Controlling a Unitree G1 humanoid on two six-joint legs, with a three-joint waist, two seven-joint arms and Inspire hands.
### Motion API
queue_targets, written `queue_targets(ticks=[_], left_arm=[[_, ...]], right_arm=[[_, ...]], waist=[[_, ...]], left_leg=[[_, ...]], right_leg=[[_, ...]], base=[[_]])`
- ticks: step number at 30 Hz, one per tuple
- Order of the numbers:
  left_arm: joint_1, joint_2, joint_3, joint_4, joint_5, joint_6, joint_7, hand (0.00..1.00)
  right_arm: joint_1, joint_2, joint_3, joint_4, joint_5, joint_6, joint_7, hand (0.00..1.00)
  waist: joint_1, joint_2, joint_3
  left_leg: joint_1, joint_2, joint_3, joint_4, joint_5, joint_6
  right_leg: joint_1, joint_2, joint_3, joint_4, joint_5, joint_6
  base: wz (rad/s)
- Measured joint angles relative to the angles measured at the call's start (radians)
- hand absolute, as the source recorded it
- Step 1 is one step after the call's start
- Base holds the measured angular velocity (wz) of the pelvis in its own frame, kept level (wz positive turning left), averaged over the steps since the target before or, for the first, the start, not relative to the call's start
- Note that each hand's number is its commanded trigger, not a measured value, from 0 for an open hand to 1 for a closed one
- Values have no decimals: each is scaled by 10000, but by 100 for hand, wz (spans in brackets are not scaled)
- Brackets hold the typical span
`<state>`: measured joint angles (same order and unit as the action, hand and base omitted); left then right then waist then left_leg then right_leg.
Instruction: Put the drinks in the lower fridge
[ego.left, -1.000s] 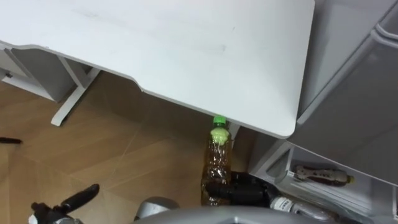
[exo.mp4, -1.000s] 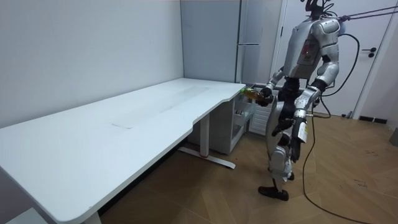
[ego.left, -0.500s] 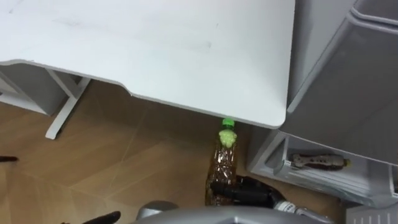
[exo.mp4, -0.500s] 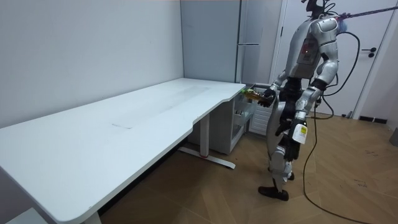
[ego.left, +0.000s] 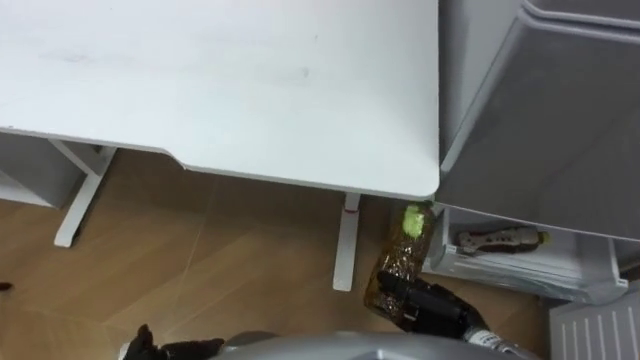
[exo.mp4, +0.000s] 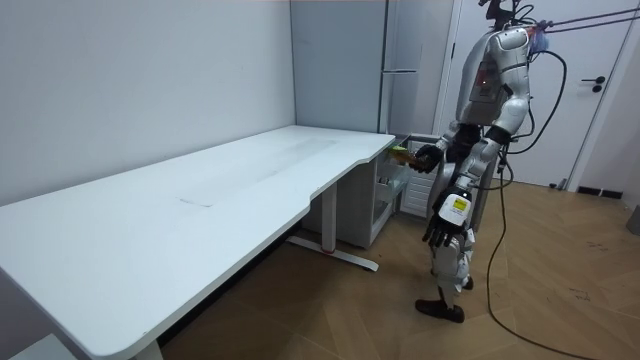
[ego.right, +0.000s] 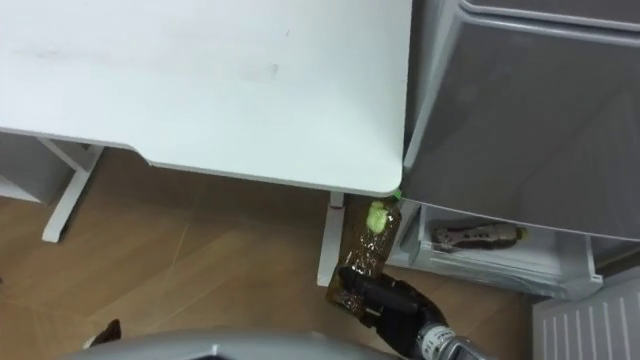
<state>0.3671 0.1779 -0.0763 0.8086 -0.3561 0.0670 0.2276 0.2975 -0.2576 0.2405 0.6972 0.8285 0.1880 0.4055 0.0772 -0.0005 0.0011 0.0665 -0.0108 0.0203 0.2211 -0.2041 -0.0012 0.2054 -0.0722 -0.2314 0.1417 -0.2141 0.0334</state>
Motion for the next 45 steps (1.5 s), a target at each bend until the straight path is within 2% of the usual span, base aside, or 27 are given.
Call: queue_targets(ticks=[5, 10, 17, 24, 33, 45], left_arm=[[-51, -27, -49, 287, 454, -2, -326, 0], [-60, -54, -61, 489, 463, -1, -552, 0], [-40, -79, -60, 567, 464, -1, -650, 0], [3, -70, 38, 865, 1159, 179, -897, 0], [-23, -70, 48, 977, 1502, 403, -913, 0], [-45, -93, 51, 1192, 1975, 582, -1034, 0]], right_arm=[[8, 50, -14, 28, 46, -85, -248, 100], [-13, 49, -7, 56, 358, -118, -464, 100], [-17, 91, -236, 655, 1964, -168, -1070, 100], [-50, 279, -867, 1685, 2480, -261, -1814, 100], [-580, 435, -883, 3516, 2740, -304, -1849, 100], [-621, 504, -1176, 4014, 3481, -332, -1833, 100]], waist=[[-75, 8, 4], [-184, 58, 22], [-234, 129, -2], [-304, 16, -28], [-451, -12, -11], [-455, -22, -14]], left_leg=[[37, 2, 2, 6, 0, 1], [60, 0, 2, 13, 3, 6], [59, 0, 5, 68, 32, 17], [-24, -21, 9, 163, 25, 29], [-116, -22, 12, 204, 14, 31], [-204, -19, 50, 218, -29, 29]], right_leg=[[31, -1, 14, 27, 3, 2], [20, -2, 84, 99, 5, 3], [27, -1, 111, 123, 24, -6], [16, -21, 110, 72, -4, 30], [-32, -8, 133, -58, -12, 31], [-154, 6, 275, -71, -11, 26]], base=[[0], [0], [0], [0], [0], [-1]])
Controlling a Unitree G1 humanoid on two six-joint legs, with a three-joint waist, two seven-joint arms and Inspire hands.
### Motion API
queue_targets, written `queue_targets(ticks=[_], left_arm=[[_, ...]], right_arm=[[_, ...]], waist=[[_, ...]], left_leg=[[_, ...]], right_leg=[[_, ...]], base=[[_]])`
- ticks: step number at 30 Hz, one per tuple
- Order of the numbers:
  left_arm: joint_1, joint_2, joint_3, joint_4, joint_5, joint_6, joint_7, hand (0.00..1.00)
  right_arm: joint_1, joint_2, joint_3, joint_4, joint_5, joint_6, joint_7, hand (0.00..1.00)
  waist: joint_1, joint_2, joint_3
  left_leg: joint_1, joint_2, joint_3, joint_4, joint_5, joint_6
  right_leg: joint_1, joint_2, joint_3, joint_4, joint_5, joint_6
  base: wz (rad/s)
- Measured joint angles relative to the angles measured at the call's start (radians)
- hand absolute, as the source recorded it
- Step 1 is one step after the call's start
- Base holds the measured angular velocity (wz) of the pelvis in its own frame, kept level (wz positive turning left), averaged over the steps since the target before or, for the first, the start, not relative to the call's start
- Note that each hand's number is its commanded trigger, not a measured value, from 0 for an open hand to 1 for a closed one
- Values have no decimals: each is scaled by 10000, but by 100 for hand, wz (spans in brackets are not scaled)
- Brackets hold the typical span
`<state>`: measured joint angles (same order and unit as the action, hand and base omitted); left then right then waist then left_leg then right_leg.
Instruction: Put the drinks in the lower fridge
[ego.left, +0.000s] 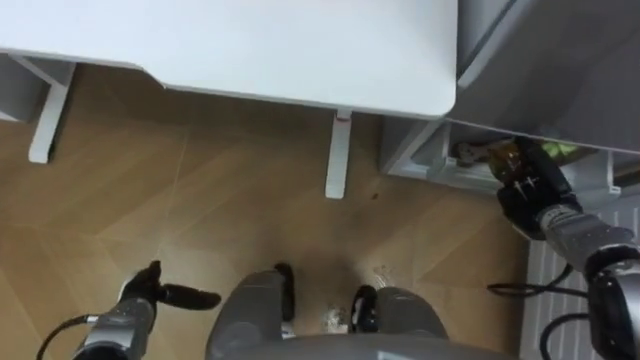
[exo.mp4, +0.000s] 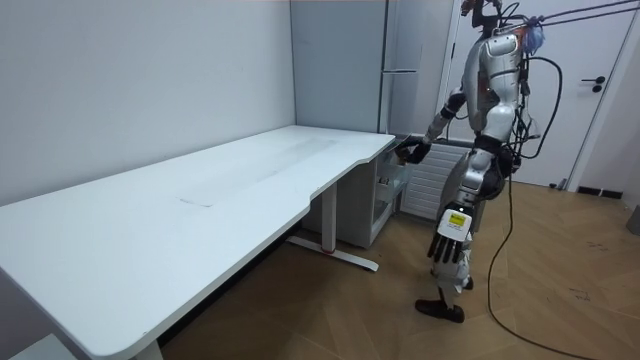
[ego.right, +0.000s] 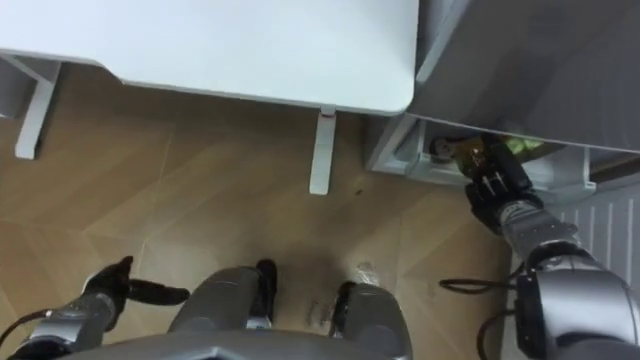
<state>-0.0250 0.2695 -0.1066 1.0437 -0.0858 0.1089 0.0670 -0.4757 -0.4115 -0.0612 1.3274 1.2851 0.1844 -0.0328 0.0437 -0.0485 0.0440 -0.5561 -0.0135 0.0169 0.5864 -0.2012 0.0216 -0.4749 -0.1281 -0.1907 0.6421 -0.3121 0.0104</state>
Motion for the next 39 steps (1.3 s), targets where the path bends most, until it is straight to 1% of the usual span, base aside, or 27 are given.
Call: queue_targets(ticks=[1, 2, 3, 4, 5, 6, 7, 8, 9, 11, 12, 16, 17, 18, 19, 20, 21, 23, 24, 26, 27, 30, 33, 39], left_arm=[[-85, 31, -96, -5, -6, -29, 48, 0], [-283, 61, -215, -9, -12, -75, 110, 0], [-450, 92, -335, -14, -83, -85, 205, 0], [-509, 97, -367, -15, -158, -84, 257, 0], [-639, 103, -415, -29, -236, -94, 388, 0], [-735, 122, -512, -40, -325, -119, 540, 0], [-816, 129, -568, -55, -322, -159, 622, 0], [-865, 128, -605, -56, -305, -262, 776, 0], [-906, 128, -622, -58, -303, -285, 874, 0], [-866, 128, -743, -59, -318, -332, 1109, 0], [-856, 123, -824, -63, -317, -393, 1268, 0], [-855, 113, -1040, -106, -316, -556, 1759, 0], [-857, 113, -1107, -125, -316, -626, 1931, 0], [-853, 116, -1155, -194, -308, -680, 2057, 0], [-836, 116, -1165, -285, -310, -680, 2090, 0], [-818, 132, -1260, -416, -353, -736, 2159, 0], [-816, 145, -1394, -432, -408, -817, 2264, 0], [-738, 170, -1519, -427, -410, -881, 2382, 0], [-695, 192, -1519, -415, -410, -912, 2431, 0], [-646, 198, -1520, -410, -409, -943, 2503, 0], [-612, 197, -1532, -415, -409, -942, 2503, 0], [-455, 200, -1533, -402, -411, -983, 2518, 0], [-406, 200, -1563, -369, -408, -969, 2508, 0], [-386, 204, -1593, -396, -408, -940, 2433, 0]], right_arm=[[-107, -20, 7, -3, 107, -8, -103, 100], [-312, -70, 7, -27, 266, -50, -349, 100], [-499, -96, 13, -149, 558, -125, -653, 100], [-624, -123, 15, -213, 699, -138, -782, 100], [-809, -231, 23, -331, 944, -157, -969, 100], [-977, -333, 26, -390, 1054, -250, -1159, 100], [-1057, -374, 25, -450, 1058, -327, -1275, 100], [-1229, -433, 9, -532, 1099, -474, -1505, 100], [-1318, -491, -1, -641, 1263, -597, -1723, 100], [-1335, -576, -2, -1002, 1477, -734, -2101, 100], [-1337, -605, -2, -1282, 1518, -863, -2330, 100], [-1363, -643, -4, -1666, 1583, -1215, -2801, 100], [-1489, -648, -4, -1700, 1573, -1297, -2951, 100], [-1642, -675, -4, -1707, 1581, -1366, -3072, 55], [-1727, -706, -4, -1708, 1579, -1397, -3129, 0], [-1862, -803, -4, -1707, 1582, -1407, -3220, 0], [-1960, -889, -3, -1708, 1584, -1407, -3325, 0], [-2111, -918, -1, -1708, 1585, -1407, -3414, 0], [-2215, -938, -1, -1729, 1588, -1407, -3438, 0], [-2326, -1004, -1, -1747, 1600, -1409, -3498, 0], [-2373, -1107, 0, -1748, 1587, -1411, -3514, 0], [-2512, -1192, -21, -1747, 1727, -1459, -3710, 0], [-2511, -1206, -17, -1746, 1719, -1528, -3726, 0], [-2458, -1235, -3, -1748, 1701, -1528, -3784, 0]], waist=[[59, -37, 1], [205, -88, -6], [299, -130, -6], [360, -131, -6], [392, -118, -10], [417, -126, -6], [441, -126, -6], [439, -125, -6], [441, -126, -6], [443, -137, 1], [440, -134, 1], [418, -129, -1], [406, -129, 0], [402, -127, 2], [355, -127, 3], [298, -126, 4], [285, -134, 10], [245, -138, 12], [164, -139, 12], [117, -146, 16], [123, -149, 16], [121, -149, 16], [140, -148, 16], [153, -145, 17]], left_leg=[[-212, -5, 38, 127, 1, -1], [-641, -2, 83, 385, 14, -16], [-1052, 3, 120, 649, 25, -44], [-1309, 9, 130, 807, 10, -79], [-1781, 9, 118, 1104, 14, -106], [-2215, -7, 109, 1347, 47, -114], [-2427, -7, 112, 1462, 59, -111], [-2841, -15, 114, 1698, 78, -107], [-3199, -25, 111, 1878, 104, -108], [-3683, -51, 110, 2136, 116, -112], [-3976, -74, 111, 2259, 132, -116], [-4614, -57, 116, 2469, 148, -97], [-4835, -80, 123, 2566, 136, -78], [-5072, -103, 135, 2669, 117, -54], [-5191, -131, 138, 2721, 110, -45], [-5400, -176, 206, 2813, 89, -11], [-5529, -181, 299, 2933, 53, 57], [-5616, -179, 358, 3104, -37, 113], [-5680, -193, 370, 3149, -72, 130], [-5739, -190, 365, 3190, -127, 129], [-5741, -187, 363, 3211, -167, 128], [-5733, -176, 367, 3248, -236, 132], [-5708, -139, 365, 3255, -268, 123], [-5465, -134, 359, 3250, -310, 98]], right_leg=[[-262, -44, 21, 222, -51, -14], [-782, -93, 90, 619, -144, 13], [-1279, -99, 206, 1002, -175, -32], [-1557, -109, 234, 1198, -197, -51], [-2043, -146, 242, 1549, -253, -117], [-2492, -216, 223, 1877, -282, -137], [-2710, -235, 227, 2034, -298, -160], [-3124, -290, 223, 2330, -345, -209], [-3475, -338, 209, 2562, -399, -272], [-3982, -403, 224, 2888, -443, -308], [-4279, -458, 224, 3041, -459, -338], [-4913, -469, 248, 3234, -449, -349], [-5137, -472, 300, 3340, -446, -338], [-5406, -469, 364, 3451, -451, -316], [-5536, -481, 397, 3525, -451, -290], [-5768, -583, 422, 3700, -478, -248], [-5928, -628, 499, 3870, -520, -271], [-6023, -663, 549, 4020, -620, -280], [-6083, -705, 534, 4069, -683, -263], [-6121, -702, 530, 4081, -709, -284], [-6116, -689, 542, 4080, -717, -279], [-6083, -670, 544, 4072, -752, -250], [-6040, -605, 558, 4019, -759, -242], [-5815, -570, 594, 3999, -792, -217]], base=[[-3], [-9], [-10], [-5], [7], [10], [13], [12], [12], [8], [4], [0], [0], [0], [4], [10], [8], [0], [0], [2], [0], [0], [-3], [-1]])
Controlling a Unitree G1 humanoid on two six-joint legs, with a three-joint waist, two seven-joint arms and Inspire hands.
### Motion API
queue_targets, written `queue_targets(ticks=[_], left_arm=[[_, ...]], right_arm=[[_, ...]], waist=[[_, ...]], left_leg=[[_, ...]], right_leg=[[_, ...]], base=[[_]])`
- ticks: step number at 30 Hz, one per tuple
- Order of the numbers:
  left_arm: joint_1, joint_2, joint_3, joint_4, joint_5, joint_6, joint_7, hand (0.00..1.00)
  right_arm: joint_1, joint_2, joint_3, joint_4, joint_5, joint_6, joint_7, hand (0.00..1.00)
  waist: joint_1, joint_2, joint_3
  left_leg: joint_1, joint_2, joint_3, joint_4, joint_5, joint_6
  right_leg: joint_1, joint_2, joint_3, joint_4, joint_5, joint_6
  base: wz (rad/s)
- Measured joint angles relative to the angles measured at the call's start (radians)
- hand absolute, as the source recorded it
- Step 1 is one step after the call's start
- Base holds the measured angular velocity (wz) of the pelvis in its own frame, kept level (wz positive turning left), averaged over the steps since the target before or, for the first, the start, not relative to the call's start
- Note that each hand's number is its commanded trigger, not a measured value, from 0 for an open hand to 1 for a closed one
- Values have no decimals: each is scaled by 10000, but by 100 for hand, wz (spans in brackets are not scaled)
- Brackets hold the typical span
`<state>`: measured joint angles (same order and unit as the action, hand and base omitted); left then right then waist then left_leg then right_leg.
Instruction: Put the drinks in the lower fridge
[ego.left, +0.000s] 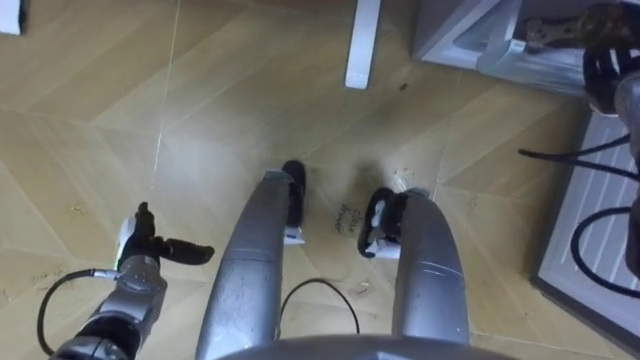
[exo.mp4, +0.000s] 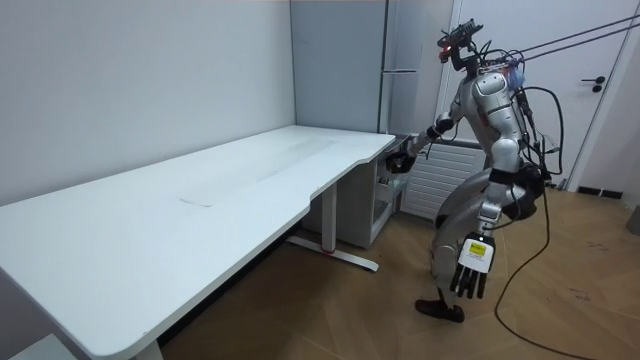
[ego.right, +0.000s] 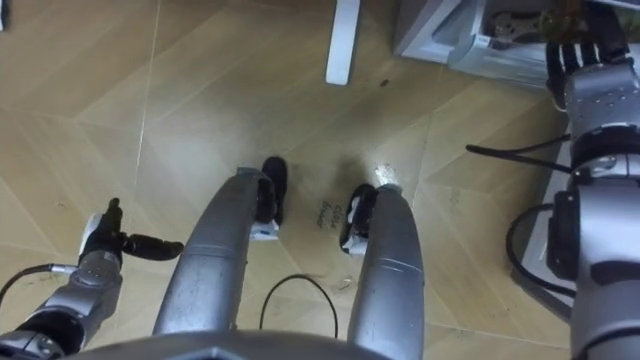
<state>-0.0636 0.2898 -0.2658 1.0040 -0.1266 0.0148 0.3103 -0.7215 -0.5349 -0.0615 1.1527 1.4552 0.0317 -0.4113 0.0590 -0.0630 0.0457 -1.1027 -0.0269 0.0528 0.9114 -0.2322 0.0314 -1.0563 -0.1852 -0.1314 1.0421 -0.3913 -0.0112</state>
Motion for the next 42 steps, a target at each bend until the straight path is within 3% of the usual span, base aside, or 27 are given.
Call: queue_targets(ticks=[5, 9, 22, 25, 33, 42], left_arm=[[139, 73, -22, -89, -16, -11, -101, 0], [320, 87, -49, -108, -20, -9, -168, 0], [388, 115, -126, -115, -23, -54, -217, 0], [384, 114, -127, -111, -20, -115, -291, 0], [391, 114, -102, -39, -21, -159, -723, 0], [400, 119, -61, -65, -3, -192, -1261, 0]], right_arm=[[10, -174, 22, -256, 25, -288, 199, 0], [243, -177, 230, -239, 14, -292, 215, 0], [489, -184, 793, -118, 16, -291, 667, 0], [741, -183, 800, 116, 9, -290, 864, 0], [1224, -178, 791, 565, -25, -76, 1256, 0], [1560, -180, 718, 962, -32, -70, 1837, 0]], waist=[[-18, -1, 0], [76, 0, 1], [37, -73, 45], [191, -71, 48], [257, -62, 52], [285, -30, 65]], left_leg=[[415, 9, -83, -142, -47, -62], [690, 160, -38, -276, -54, -29], [1269, 163, 168, -780, -48, 37], [1698, 197, 202, -1080, -47, 36], [2584, 102, 218, -1709, -44, 38], [2961, 12, 168, -1704, -66, 75]], right_leg=[[489, -5, -137, -210, -78, 100], [815, 156, -129, -546, 63, 134], [1268, 147, -30, -962, 152, 48], [1696, 193, -62, -1287, 183, 67], [2652, 141, -159, -1959, 196, 166], [3112, 79, -244, -2050, 105, 270]], base=[[1], [-11], [-3], [-1], [2], [5]])
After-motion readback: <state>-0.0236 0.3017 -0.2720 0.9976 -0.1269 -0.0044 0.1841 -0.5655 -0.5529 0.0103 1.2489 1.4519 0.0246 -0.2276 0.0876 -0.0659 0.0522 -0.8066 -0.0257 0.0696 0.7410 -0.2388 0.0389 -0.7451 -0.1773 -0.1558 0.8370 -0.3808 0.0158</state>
